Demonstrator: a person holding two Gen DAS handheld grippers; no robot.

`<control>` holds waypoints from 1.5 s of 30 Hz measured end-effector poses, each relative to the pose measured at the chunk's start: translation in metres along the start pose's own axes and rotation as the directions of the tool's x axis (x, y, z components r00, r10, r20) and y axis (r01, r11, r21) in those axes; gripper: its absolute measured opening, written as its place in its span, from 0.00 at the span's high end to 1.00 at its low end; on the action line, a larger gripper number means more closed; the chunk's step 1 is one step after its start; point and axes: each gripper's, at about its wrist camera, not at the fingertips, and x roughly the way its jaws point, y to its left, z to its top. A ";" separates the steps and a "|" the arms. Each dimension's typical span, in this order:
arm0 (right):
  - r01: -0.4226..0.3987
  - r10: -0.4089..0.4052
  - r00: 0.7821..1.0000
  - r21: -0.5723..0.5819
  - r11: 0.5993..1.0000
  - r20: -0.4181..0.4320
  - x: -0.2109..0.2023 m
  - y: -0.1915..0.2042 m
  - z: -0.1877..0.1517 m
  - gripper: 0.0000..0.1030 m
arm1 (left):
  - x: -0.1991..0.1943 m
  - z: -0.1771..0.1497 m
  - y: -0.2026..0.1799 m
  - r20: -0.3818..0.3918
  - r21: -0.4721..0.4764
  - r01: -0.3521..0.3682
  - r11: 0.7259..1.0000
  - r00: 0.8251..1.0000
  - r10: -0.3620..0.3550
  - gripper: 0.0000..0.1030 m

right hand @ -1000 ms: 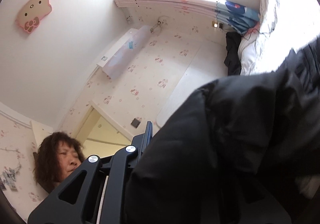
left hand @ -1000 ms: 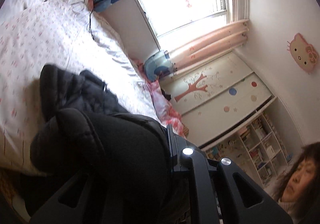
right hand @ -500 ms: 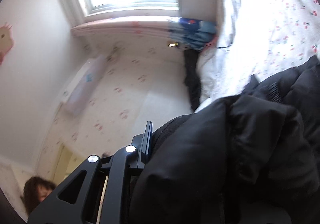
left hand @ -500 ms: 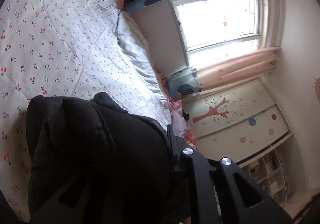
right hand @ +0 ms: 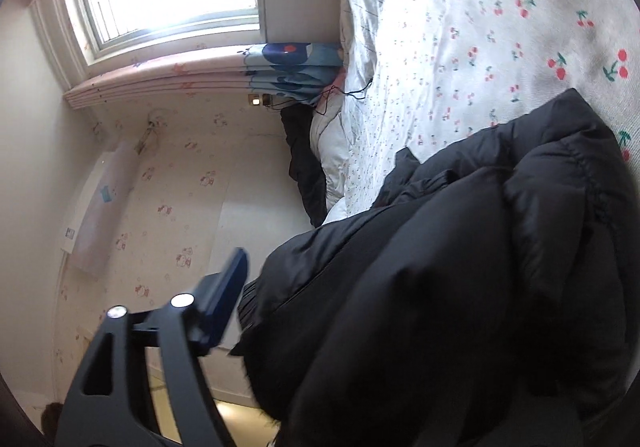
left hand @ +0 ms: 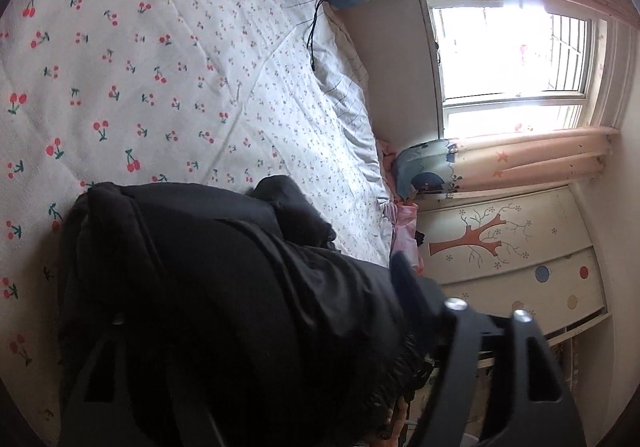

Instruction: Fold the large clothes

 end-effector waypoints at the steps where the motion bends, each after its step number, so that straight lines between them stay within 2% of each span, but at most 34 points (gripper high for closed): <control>1: -0.007 0.007 1.000 -0.007 1.000 -0.004 -0.003 0.007 -0.002 0.14 | -0.008 0.001 -0.010 0.015 -0.001 0.010 1.000 1.000 -0.010 0.14; 3: -0.020 0.020 1.000 -0.023 1.000 -0.008 -0.002 0.027 -0.006 0.09 | -0.025 0.003 -0.029 0.032 0.003 0.062 0.998 0.998 -0.062 0.13; 7: -0.062 0.061 0.998 -0.041 0.997 -0.015 -0.009 0.058 -0.010 0.07 | -0.045 -0.006 -0.065 0.063 0.067 0.088 0.994 0.994 -0.093 0.08; 10: -0.085 0.085 0.996 -0.045 0.995 -0.014 -0.005 0.069 -0.006 0.06 | -0.046 -0.004 -0.082 0.093 0.104 0.111 0.988 0.988 -0.121 0.07; 12: -0.075 0.076 0.997 -0.019 0.997 0.018 -0.001 0.064 0.005 0.06 | -0.032 0.011 -0.074 0.112 0.039 0.077 0.996 0.990 -0.081 0.07; 13: -0.080 0.079 0.996 0.019 0.997 0.043 -0.001 0.057 0.012 0.06 | -0.026 0.018 -0.065 0.125 -0.023 0.055 0.998 0.991 -0.052 0.07; 14: -0.089 0.082 0.993 0.084 0.993 0.080 -0.002 0.043 0.019 0.06 | -0.016 0.028 -0.049 0.131 -0.123 0.026 0.992 0.991 -0.010 0.07; 16: -0.076 0.051 0.991 0.208 0.975 0.124 0.000 0.016 0.031 0.06 | 0.001 0.041 -0.021 0.105 -0.227 -0.011 0.974 0.994 0.035 0.07; 17: -0.077 0.045 0.990 0.238 0.968 0.137 0.002 0.010 0.035 0.06 | 0.008 0.045 -0.012 0.086 -0.243 -0.040 0.969 0.994 0.062 0.07; 19: -0.055 0.022 0.990 0.242 0.969 0.136 0.004 0.007 0.035 0.06 | 0.016 0.045 -0.007 0.052 -0.215 -0.086 0.973 0.994 0.099 0.07; 21: 0.015 -0.028 0.997 0.172 0.985 0.073 0.012 0.019 0.032 0.06 | 0.021 0.038 -0.014 0.010 -0.148 -0.100 0.984 0.995 0.103 0.07; 25: 0.156 -0.157 0.987 -0.046 0.987 -0.019 0.026 0.058 0.016 0.06 | 0.016 0.017 -0.048 -0.043 0.065 -0.071 0.995 0.996 0.074 0.07; 27: 0.244 -0.258 0.965 -0.208 0.947 -0.041 0.035 0.083 0.002 0.06 | 0.005 0.002 -0.072 -0.025 0.190 -0.071 0.979 0.997 0.077 0.07; 29: 0.350 -0.391 0.920 -0.392 0.851 -0.028 0.053 0.108 -0.016 0.06 | 0.003 -0.019 -0.095 -0.010 0.323 -0.085 0.943 0.996 0.094 0.07; 30: 0.395 -0.452 0.892 -0.465 0.793 -0.013 0.064 0.115 -0.024 0.06 | 0.009 -0.033 -0.107 -0.024 0.402 -0.092 0.911 0.993 0.111 0.07; 31: 0.421 -0.489 0.872 -0.505 0.753 -0.002 0.071 0.118 -0.030 0.06 | 0.018 -0.045 -0.116 -0.037 0.463 -0.106 0.880 0.990 0.139 0.07; 32: 0.460 -0.548 0.836 -0.562 0.687 0.015 0.086 0.119 -0.036 0.06 | 0.028 -0.054 -0.122 -0.044 0.509 -0.121 0.852 0.985 0.166 0.07; 33: 0.490 -0.593 0.804 -0.594 0.638 0.026 0.098 0.116 -0.039 0.06 | 0.045 -0.064 -0.127 -0.059 0.557 -0.134 0.819 0.978 0.200 0.07; 34: 0.521 -0.639 0.768 -0.617 0.590 0.036 0.112 0.110 -0.042 0.06 | 0.059 -0.068 -0.128 -0.069 0.582 -0.145 0.800 0.972 0.226 0.07; 35: 0.557 -0.695 0.718 -0.635 0.535 0.045 0.131 0.099 -0.043 0.06 | 0.072 -0.070 -0.125 -0.069 0.595 -0.164 0.787 0.965 0.253 0.07; 36: 0.584 -0.730 0.682 -0.642 0.497 0.055 0.142 0.088 -0.041 0.06 | 0.089 -0.068 -0.121 -0.054 0.600 -0.201 0.774 0.956 0.289 0.07; 38: 0.620 -0.765 0.639 -0.641 0.453 0.078 0.160 0.070 -0.035 0.06 | 0.119 -0.052 -0.102 -0.050 0.571 -0.254 0.781 0.938 0.342 0.07; 39: 0.637 -0.776 0.624 -0.635 0.438 0.091 0.166 0.062 -0.029 0.06 | 0.133 -0.043 -0.087 -0.065 0.531 -0.281 0.800 0.927 0.368 0.07; 40: 0.650 -0.781 0.617 -0.621 0.437 0.096 0.168 0.054 -0.021 0.06 | 0.144 -0.032 -0.072 -0.126 0.537 -0.290 0.793 0.901 0.415 0.07; 43: 0.669 -0.801 0.595 -0.593 0.447 0.067 0.179 0.039 -0.004 0.06 | 0.164 -0.019 -0.053 -0.141 0.510 -0.320 0.798 0.884 0.445 0.07; 45: 0.683 -0.825 0.562 -0.591 0.429 0.050 0.184 0.042 -0.003 0.06 | 0.160 -0.022 -0.062 -0.139 0.509 -0.348 0.787 0.869 0.475 0.08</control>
